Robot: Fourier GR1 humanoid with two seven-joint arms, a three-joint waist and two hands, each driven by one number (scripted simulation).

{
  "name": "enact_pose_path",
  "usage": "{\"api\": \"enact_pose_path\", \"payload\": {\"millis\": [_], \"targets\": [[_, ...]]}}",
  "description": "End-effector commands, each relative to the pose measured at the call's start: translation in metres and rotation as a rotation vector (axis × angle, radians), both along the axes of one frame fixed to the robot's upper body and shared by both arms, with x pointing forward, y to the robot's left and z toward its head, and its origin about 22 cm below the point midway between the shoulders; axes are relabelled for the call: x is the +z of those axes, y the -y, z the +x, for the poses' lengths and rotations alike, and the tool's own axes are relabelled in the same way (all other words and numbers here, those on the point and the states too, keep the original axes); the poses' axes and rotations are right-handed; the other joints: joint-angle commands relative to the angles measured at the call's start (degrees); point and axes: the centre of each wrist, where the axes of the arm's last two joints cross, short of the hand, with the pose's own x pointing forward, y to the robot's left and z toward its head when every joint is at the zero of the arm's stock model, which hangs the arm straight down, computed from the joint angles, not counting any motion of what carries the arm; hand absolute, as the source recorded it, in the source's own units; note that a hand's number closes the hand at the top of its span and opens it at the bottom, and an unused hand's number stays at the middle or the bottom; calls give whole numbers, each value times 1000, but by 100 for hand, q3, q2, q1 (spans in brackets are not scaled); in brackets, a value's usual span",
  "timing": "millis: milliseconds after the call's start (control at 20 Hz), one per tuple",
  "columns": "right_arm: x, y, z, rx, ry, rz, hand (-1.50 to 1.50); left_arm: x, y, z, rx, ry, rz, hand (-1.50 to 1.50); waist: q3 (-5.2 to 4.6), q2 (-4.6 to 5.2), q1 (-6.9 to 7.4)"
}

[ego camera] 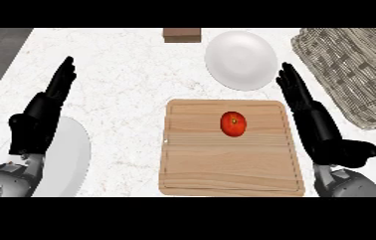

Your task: Pick the tomato from the cutting board and place it in the basket

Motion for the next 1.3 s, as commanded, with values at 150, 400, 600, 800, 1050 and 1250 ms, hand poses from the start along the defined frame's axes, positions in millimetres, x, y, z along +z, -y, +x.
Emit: {"api": "enact_pose_path", "payload": {"millis": [150, 400, 600, 800, 1050, 1250], "targets": [[44, 24, 60, 102, 201, 212, 150, -7, -27, 16, 51, -100, -128, 0, -117, 3, 142], [49, -14, 53, 479, 392, -285, -150, -33, -7, 13, 34, -208, -221, 0, -140, 22, 313], [24, -107, 49, 380, 492, -262, -150, -36, -46, 14, 39, -234, -241, 0, -138, -46, 192], [47, -161, 38, 298, 451, -282, -150, -43, -45, 18, 74, -250, -250, 0, -136, -94, 31], [96, -151, 50, 256, 220, -515, -150, -55, -38, 13, 90, -259, -247, 0, -142, -141, -16], [139, -125, 71, 96, 153, -855, -150, -50, -50, 17, 101, -266, -234, 0, -162, -197, -113]]}}
